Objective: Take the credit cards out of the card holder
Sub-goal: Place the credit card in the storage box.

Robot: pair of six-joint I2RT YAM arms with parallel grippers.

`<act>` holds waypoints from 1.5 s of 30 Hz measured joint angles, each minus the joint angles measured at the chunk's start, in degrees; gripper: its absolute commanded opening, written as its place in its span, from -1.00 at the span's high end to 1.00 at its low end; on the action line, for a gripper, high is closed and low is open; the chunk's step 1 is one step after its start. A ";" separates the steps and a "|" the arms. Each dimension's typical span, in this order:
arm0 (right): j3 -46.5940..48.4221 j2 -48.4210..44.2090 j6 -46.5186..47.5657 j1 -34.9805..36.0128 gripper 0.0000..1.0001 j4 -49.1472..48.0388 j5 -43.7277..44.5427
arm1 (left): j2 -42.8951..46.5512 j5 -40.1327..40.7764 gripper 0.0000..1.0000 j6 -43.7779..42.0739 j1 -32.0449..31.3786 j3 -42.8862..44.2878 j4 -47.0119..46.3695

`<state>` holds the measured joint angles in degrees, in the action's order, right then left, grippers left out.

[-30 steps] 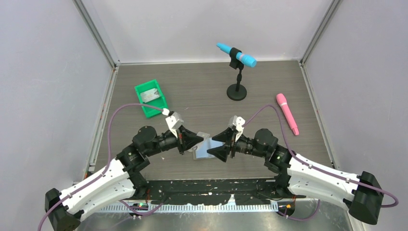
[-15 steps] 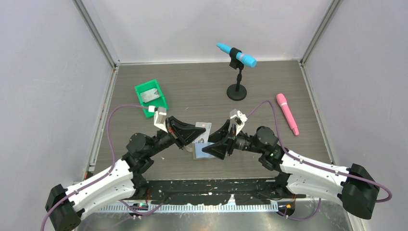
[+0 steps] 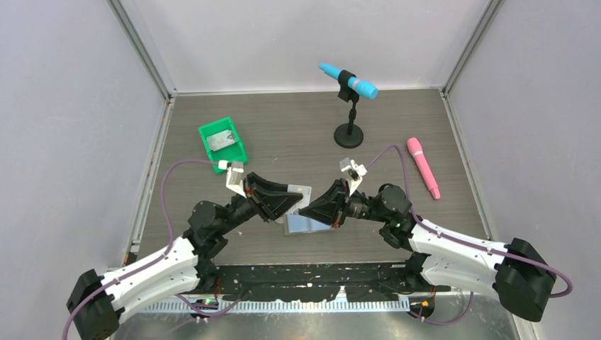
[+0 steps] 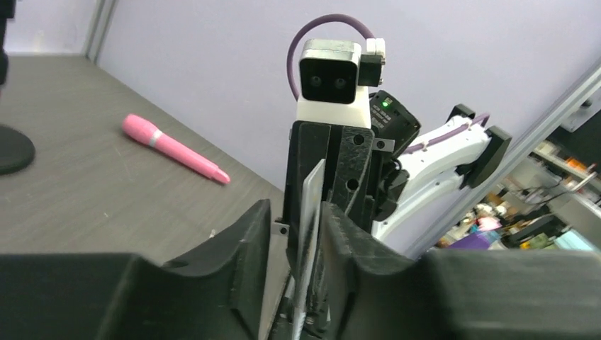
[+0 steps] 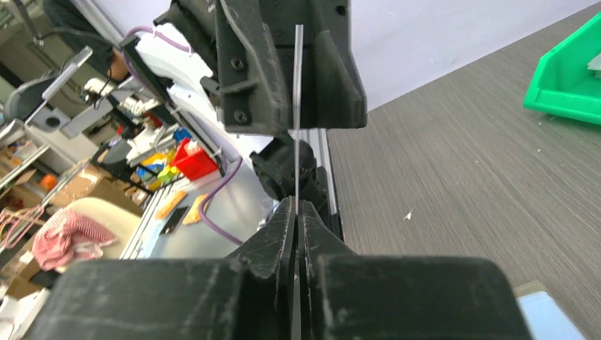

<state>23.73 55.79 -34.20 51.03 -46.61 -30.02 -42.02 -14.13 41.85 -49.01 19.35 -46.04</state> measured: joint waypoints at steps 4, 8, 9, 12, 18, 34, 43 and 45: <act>-0.83 0.07 0.20 -3.41 0.90 0.22 -6.16 | 4.55 0.70 -0.11 -1.60 0.02 1.42 11.26; -0.87 -0.17 2.93 -6.21 0.89 5.05 -13.09 | 8.48 0.68 -0.14 -6.40 0.02 9.88 31.30; -0.81 -0.20 4.04 -6.38 0.89 6.84 -15.08 | 9.05 0.61 -0.14 -7.82 0.02 12.31 35.76; -0.37 0.28 6.58 -6.40 0.90 11.76 -21.11 | 9.55 0.02 -0.15 -12.09 0.02 18.95 47.60; 1.60 3.02 8.79 -6.40 0.90 17.84 -29.73 | 6.95 -3.13 -0.14 -18.08 0.02 29.11 65.61; 4.04 8.68 8.15 -4.09 0.89 21.64 -34.25 | -8.61 -16.44 0.55 -18.71 0.42 31.08 75.49; 4.15 9.20 8.13 -4.09 0.36 22.14 -33.88 | -8.76 -22.08 1.00 -18.08 1.38 31.08 74.99; 4.72 9.22 8.44 -4.09 0.09 23.47 -32.81 | -8.90 -22.18 1.00 -17.99 1.64 31.08 74.95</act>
<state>28.45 65.01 -25.76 46.94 -23.14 -62.83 -50.92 -36.32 23.86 -47.37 50.43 28.91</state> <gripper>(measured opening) 0.298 0.012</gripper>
